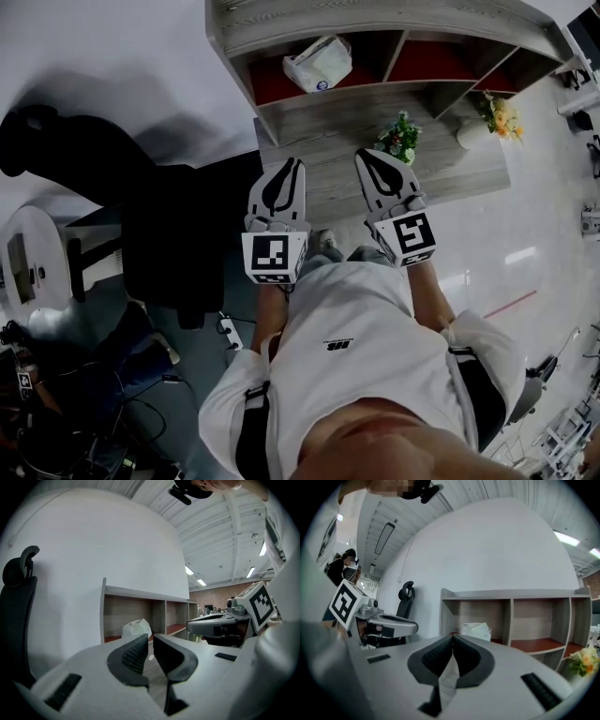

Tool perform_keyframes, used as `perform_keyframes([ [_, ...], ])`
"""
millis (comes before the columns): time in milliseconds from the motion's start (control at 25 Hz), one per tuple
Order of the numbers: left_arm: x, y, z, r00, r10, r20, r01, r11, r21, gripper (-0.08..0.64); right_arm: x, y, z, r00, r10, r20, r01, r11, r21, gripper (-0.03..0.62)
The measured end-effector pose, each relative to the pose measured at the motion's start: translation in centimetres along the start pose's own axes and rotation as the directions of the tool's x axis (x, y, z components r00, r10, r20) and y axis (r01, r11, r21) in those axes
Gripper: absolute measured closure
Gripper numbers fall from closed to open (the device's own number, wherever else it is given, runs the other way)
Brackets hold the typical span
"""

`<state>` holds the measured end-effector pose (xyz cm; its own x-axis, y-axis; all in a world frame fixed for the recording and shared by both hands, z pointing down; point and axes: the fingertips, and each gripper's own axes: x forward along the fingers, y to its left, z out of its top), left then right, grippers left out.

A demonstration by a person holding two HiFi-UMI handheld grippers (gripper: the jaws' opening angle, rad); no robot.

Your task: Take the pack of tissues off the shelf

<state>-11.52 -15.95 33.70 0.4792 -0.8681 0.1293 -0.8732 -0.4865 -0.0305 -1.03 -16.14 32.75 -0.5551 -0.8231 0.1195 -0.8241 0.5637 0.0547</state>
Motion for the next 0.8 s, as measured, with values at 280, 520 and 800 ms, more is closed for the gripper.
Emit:
perform_keyframes([
  [280, 2.4, 1.2, -0.4, 1.000, -0.021, -0.005, 0.021, 1.000, -0.008, 0.526, 1.8, -0.7, -0.4, 1.000, -0.018, -0.020, 0.018, 1.000, -0.007, 0.566],
  [520, 4.7, 2.1, -0.6, 0.999, -0.026, -0.023, 0.026, 1.000, -0.009, 0.526, 3.6, -1.7, -0.6, 1.000, -0.011, -0.025, 0.011, 1.000, -0.003, 0.566],
  [800, 7.7, 3.5, -0.8, 0.999, 0.018, -0.035, -0.018, 1.000, -0.010, 0.526, 6.0, -3.4, -1.3, 0.999, 0.027, -0.040, -0.026, 1.000, 0.006, 0.566],
])
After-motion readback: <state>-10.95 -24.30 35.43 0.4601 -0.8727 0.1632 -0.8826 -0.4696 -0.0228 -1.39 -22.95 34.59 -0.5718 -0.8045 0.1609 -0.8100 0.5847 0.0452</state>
